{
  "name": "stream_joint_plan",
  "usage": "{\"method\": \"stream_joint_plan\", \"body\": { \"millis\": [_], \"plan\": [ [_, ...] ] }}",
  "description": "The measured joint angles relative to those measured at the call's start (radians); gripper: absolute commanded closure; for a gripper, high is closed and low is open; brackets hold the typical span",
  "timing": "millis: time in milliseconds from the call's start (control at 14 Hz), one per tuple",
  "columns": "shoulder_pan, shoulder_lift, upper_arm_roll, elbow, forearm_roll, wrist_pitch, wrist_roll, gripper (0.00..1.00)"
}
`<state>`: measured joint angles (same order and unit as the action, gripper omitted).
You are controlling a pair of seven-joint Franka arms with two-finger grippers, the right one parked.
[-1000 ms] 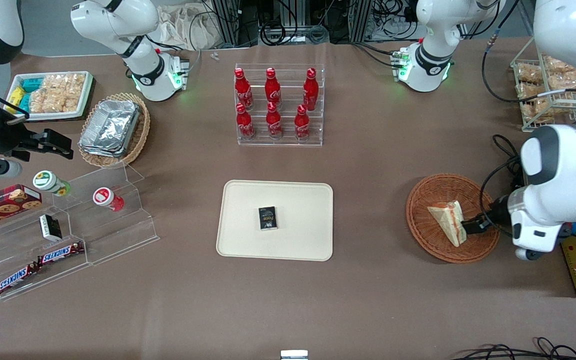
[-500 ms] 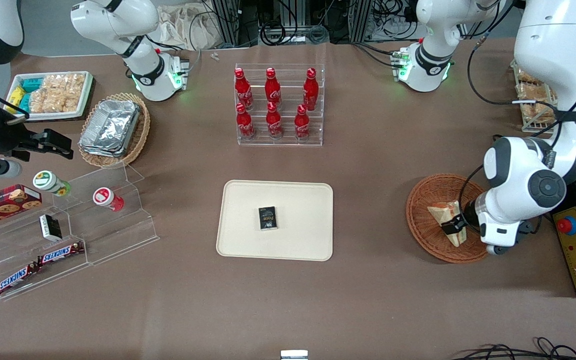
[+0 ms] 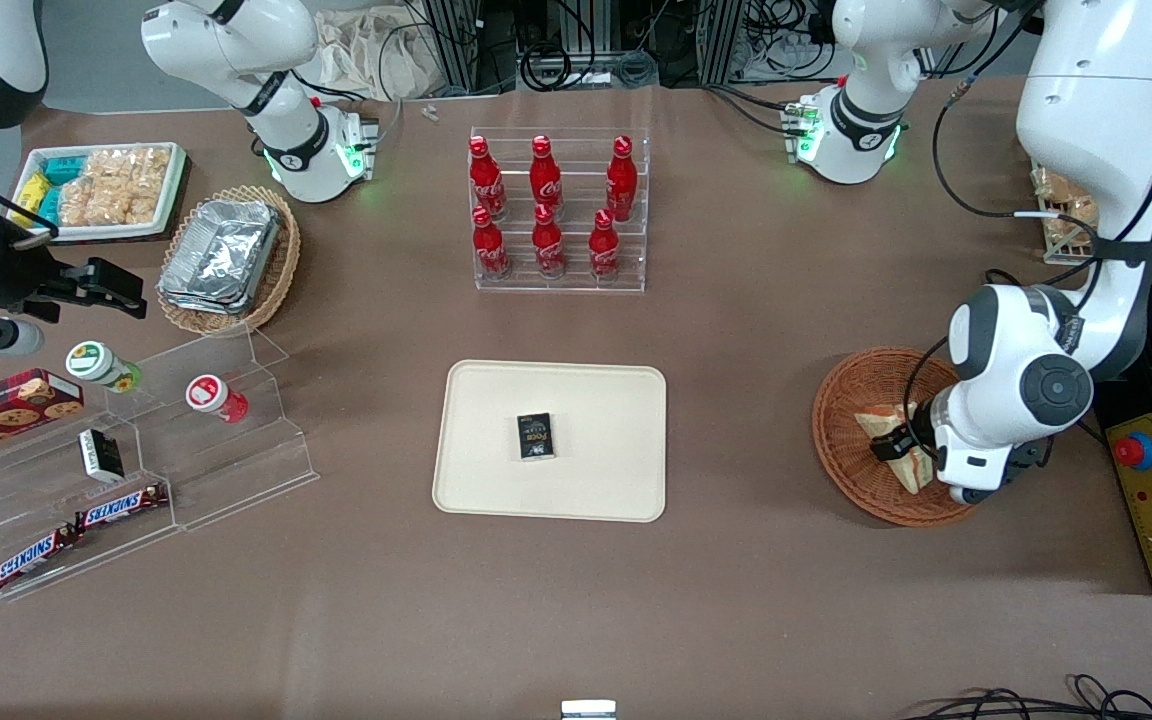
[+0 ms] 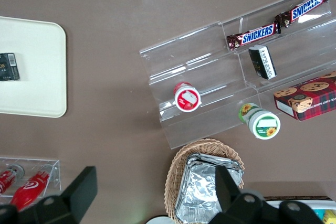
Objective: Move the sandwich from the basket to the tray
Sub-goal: 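Close the left gripper on the sandwich and lift it from the basket, then carry the sandwich with the left gripper over the cream tray and lower it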
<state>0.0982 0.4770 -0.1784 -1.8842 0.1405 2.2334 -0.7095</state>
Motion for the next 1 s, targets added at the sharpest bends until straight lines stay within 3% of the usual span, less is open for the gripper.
{"method": "stream_joint_plan", "body": {
  "millis": [71, 143, 571, 786, 1000],
  "plan": [
    [-0.004, 0.005, 0.0, 0.0, 0.008, 0.001, 0.0, 0.94],
    [-0.008, 0.007, -0.001, 0.0, 0.012, 0.001, -0.002, 1.0],
    [-0.012, -0.012, -0.004, 0.05, 0.015, -0.036, -0.01, 1.0],
    [-0.011, -0.053, -0.018, 0.182, 0.011, -0.239, -0.012, 1.0],
    [-0.014, -0.073, -0.062, 0.366, -0.074, -0.434, -0.014, 1.0]
  ]
}}
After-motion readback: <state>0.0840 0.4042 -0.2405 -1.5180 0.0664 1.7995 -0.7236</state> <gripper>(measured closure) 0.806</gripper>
